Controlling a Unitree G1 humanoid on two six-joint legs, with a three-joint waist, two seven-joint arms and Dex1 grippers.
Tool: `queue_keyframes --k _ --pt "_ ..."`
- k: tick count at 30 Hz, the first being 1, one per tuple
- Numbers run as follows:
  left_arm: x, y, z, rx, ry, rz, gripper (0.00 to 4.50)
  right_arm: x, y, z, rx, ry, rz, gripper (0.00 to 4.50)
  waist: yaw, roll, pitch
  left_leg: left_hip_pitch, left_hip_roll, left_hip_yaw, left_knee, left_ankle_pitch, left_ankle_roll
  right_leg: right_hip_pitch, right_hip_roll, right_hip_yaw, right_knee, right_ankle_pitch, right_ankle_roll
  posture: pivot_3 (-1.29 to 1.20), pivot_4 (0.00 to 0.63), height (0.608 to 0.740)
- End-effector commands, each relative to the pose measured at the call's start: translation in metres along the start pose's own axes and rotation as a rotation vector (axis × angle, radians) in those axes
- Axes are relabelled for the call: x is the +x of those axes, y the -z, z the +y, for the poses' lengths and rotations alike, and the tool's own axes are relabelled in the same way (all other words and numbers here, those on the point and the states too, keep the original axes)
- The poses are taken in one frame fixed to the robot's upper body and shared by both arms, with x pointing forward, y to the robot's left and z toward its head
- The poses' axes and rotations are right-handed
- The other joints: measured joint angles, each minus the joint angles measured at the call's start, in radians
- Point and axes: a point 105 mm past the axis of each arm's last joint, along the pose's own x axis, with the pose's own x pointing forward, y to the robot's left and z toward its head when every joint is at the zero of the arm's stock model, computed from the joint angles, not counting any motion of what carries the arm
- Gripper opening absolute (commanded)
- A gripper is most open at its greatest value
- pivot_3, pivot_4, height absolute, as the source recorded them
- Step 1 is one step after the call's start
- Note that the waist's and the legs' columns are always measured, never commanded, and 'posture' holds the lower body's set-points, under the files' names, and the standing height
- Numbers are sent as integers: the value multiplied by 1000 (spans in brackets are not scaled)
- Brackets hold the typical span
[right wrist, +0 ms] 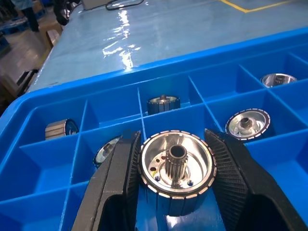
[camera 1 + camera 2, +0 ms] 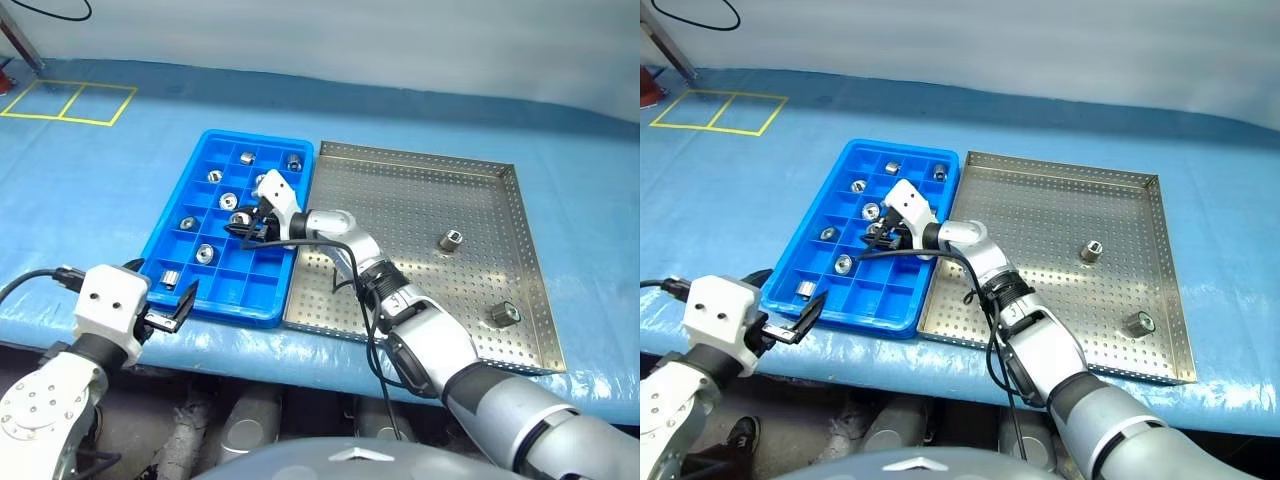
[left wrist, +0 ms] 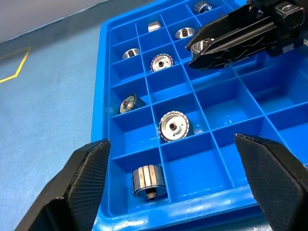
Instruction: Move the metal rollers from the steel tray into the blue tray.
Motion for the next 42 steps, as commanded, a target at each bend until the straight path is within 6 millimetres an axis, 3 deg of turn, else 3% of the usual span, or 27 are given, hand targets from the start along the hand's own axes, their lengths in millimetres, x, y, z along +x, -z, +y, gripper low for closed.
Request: queue_keyframes --k 1,6,13,19,22,25,31,37,42 --pt "-3 -14 -4 31 4 -54 4500 4 -21 1 -36 -13 -59 2492 0 0 0 0 0 0 0 0 0 0 0 0 0 0 0 268 150 740" --pt "-1 -15 -5 27 13 -54 4500 2 -28 -3 -65 12 -101 4038 0 0 0 0 0 -1 0 0 -1 0 0 -1 0 0 0 254 150 740" --pt "11 -21 -14 10 77 -90 4500 -18 -53 -17 -110 96 -209 4038 -3 0 0 0 0 -1 0 1 -1 0 0 -1 1 0 0 186 150 740" --pt "41 -37 -30 -11 183 -168 4500 -67 -63 -33 -164 245 -263 4038 -9 1 -1 0 -1 -2 1 1 -1 2 -2 -3 0 0 0 85 150 740" --pt "61 -50 -41 -22 251 -220 4500 -102 -56 -45 -194 368 -229 4038 -17 1 -1 -1 -2 -1 2 1 0 2 -3 -3 0 0 0 26 150 740" --pt "87 -67 -58 -31 353 -270 4500 -156 -40 -63 -213 576 -145 4038 -26 2 -2 -2 -2 0 3 1 0 2 -5 -4 0 1 1 -78 150 740" --pt "120 -79 -82 -23 496 -284 4500 -223 -21 -74 -171 844 -52 4038 -106 3 -2 -4 -1 7 6 -1 3 1 -6 2 -1 2 3 -212 150 740" --pt "131 -82 -99 16 603 -280 4500 -248 -4 -64 -141 917 33 4038 -181 3 -2 -1 1 13 7 -5 11 0 -5 10 0 4 6 -273 150 740" --pt "130 -82 -114 57 706 -286 4500 -266 9 -43 -138 901 132 4038 -219 3 -3 0 0 19 11 -7 16 1 -4 17 0 6 11 -301 150 740"
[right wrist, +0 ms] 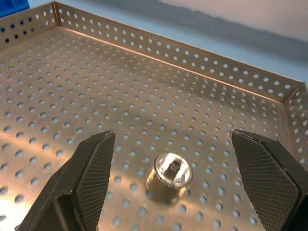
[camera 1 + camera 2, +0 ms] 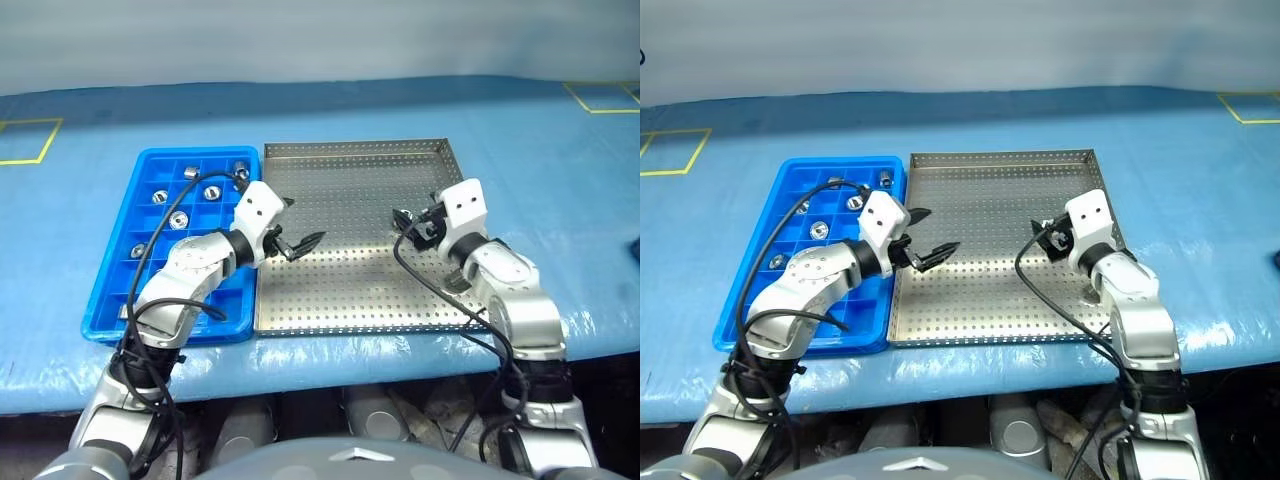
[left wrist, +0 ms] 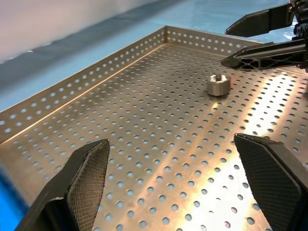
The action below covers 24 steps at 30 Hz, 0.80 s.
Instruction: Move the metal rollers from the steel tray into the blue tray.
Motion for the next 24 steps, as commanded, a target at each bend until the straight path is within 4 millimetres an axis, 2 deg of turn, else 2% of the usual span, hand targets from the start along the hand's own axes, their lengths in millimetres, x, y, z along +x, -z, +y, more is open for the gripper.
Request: queue_keyframes --k 1,7,11,17,24 --pt "3 -9 -5 58 54 -31 4500 -19 -9 -5 -41 14 -8 4038 -12 0 0 0 0 1 0 0 1 0 0 1 0 0 1 -308 150 740" --pt "9 -6 -10 54 82 -33 4500 -46 1 -14 -20 57 57 4038 -45 0 0 1 -2 7 4 0 5 2 3 6 0 0 11 -353 150 740" --pt "12 -5 -12 56 100 -34 4500 -56 18 -17 59 82 106 4038 -71 0 0 1 -1 7 9 0 6 5 4 7 0 1 13 -373 150 740" --pt "15 -3 -12 60 106 -25 4500 -60 26 -13 149 91 111 4038 -122 0 0 6 -2 9 14 -2 9 12 4 7 -1 2 16 -386 150 740" --pt "15 0 -12 65 103 -15 4500 -56 34 -10 222 93 114 4038 -151 0 0 6 -2 9 15 -2 9 13 4 8 -2 2 17 -376 150 740"
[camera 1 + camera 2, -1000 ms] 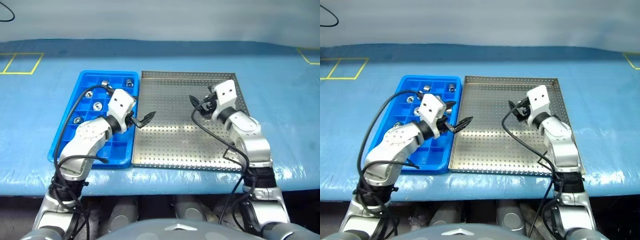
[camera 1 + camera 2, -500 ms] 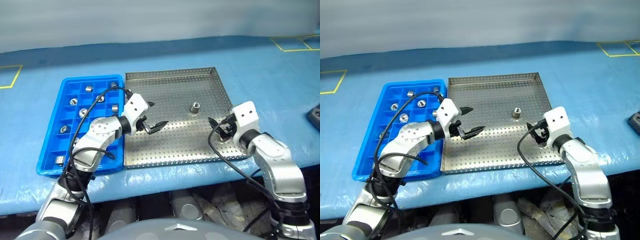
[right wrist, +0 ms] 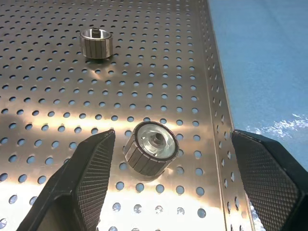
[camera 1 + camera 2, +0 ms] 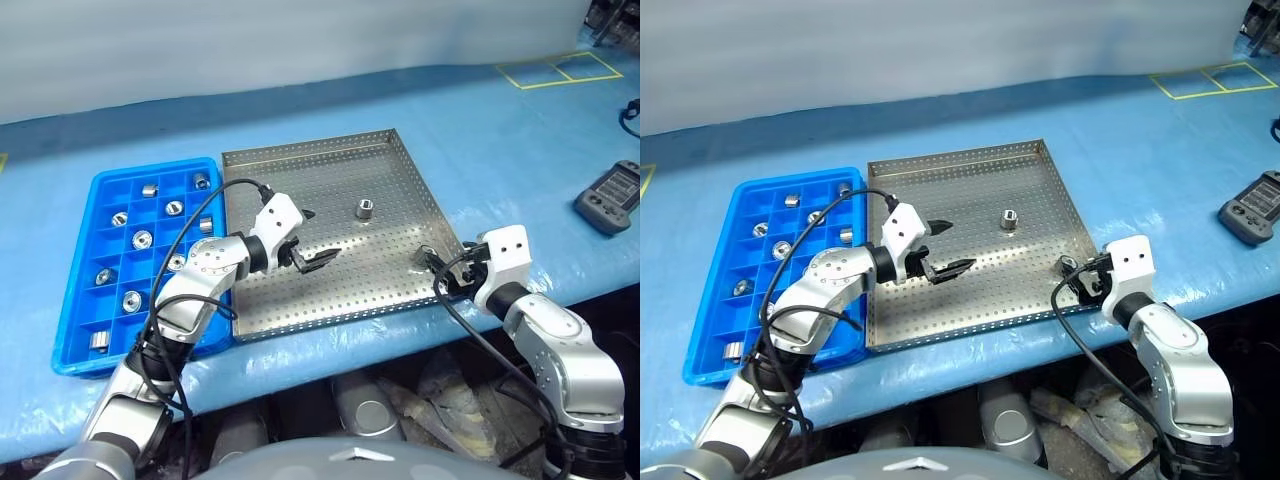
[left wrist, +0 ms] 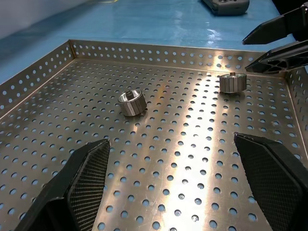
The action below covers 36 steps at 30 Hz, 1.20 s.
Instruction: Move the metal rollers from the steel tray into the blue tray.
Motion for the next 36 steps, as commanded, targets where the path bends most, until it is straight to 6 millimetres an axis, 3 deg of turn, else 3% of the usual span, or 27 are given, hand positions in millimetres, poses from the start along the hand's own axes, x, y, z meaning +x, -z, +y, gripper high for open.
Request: queue_keyframes --k 1,7,15,26,36 --pt "-1 -12 3 41 -6 -36 4500 -1 -8 -1 7 8 -35 4038 -2 0 0 0 0 0 0 0 0 0 0 0 0 0 0 -376 150 740" --pt "-4 -9 4 39 -20 -29 4500 1 -17 11 -9 -42 -65 4038 -5 0 0 0 0 0 0 0 1 0 0 1 -1 0 0 -361 150 740" --pt "-5 -8 5 37 -32 -27 4500 9 -13 19 4 -77 -48 4038 1 0 0 0 0 1 0 -1 1 0 0 1 -1 0 1 -346 150 740" --pt "-8 -7 7 43 -53 -19 4500 28 14 7 148 -48 17 4038 14 0 0 -1 0 1 0 -1 2 -1 -1 1 -2 0 1 -328 150 740" --pt "-10 -6 7 46 -61 -14 4500 30 13 -1 115 -20 35 4038 38 0 0 -1 0 0 0 -2 3 -1 -1 1 -2 0 2 -318 150 740"
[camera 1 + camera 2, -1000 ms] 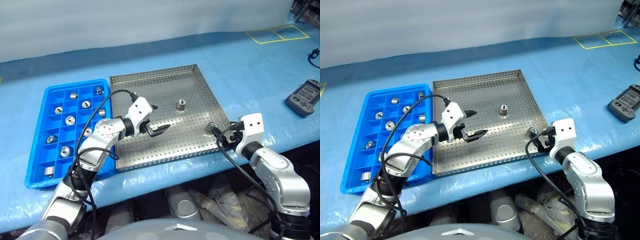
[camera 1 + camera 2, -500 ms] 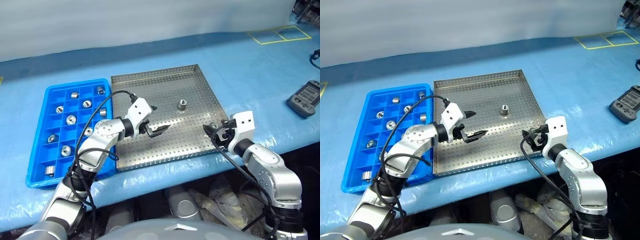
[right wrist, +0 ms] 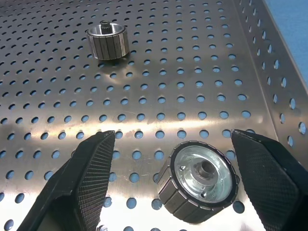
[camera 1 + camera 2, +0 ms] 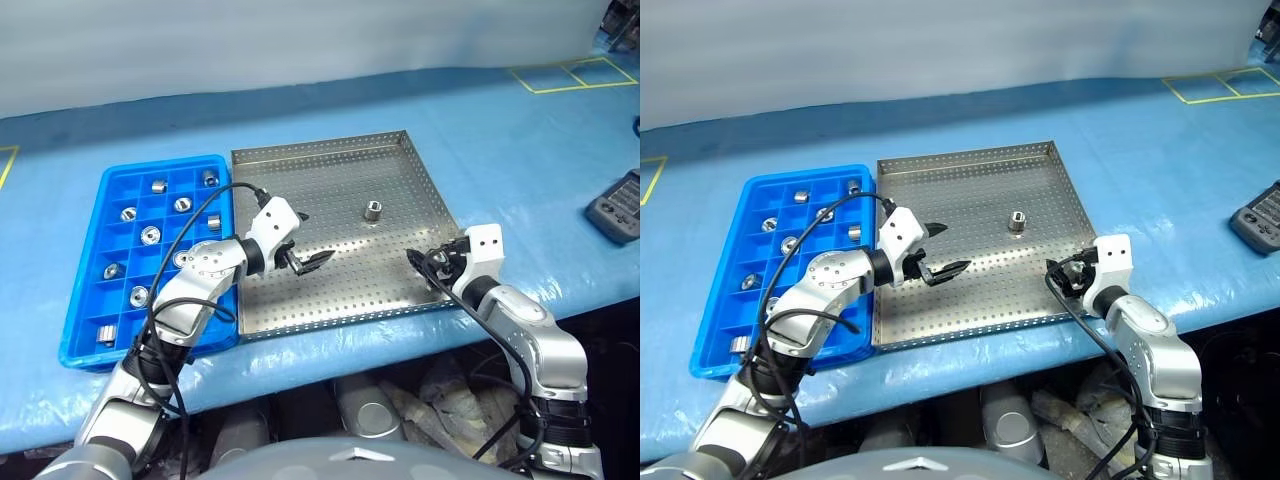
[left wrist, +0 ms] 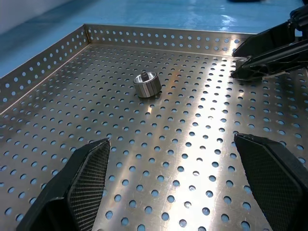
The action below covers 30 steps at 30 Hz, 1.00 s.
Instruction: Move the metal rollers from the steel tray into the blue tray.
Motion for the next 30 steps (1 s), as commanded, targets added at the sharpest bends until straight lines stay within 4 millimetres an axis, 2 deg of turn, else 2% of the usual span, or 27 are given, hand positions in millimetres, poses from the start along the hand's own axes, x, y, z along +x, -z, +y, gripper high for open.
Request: queue_keyframes --k 1,8,14,22,30 --pt "-5 -14 2 43 -19 -47 4500 -3 -6 -7 -48 11 9 4038 3 0 0 0 0 0 0 0 0 0 0 0 0 0 0 -318 150 740" --pt "-2 -15 -1 40 -12 -54 4500 -14 -20 -25 -175 2 72 4038 6 0 0 -1 -2 1 0 -1 2 0 -2 0 0 -1 2 -324 150 740" --pt "-1 -14 -2 36 -13 -57 4500 -14 -14 -28 -151 -34 122 4038 8 0 0 -1 -3 1 1 -2 3 0 -3 0 -1 -1 3 -325 150 740" --pt "-4 -15 2 41 -30 -56 4500 -8 -7 -15 -92 -87 126 4038 13 0 0 -1 -3 1 1 -2 4 0 -3 1 -1 -1 4 -315 150 740" --pt "-5 -15 4 44 -41 -54 4500 -6 -4 -14 -70 -79 125 4038 14 0 0 -1 -3 1 1 -2 4 0 -3 1 -1 -1 4 -311 150 740"
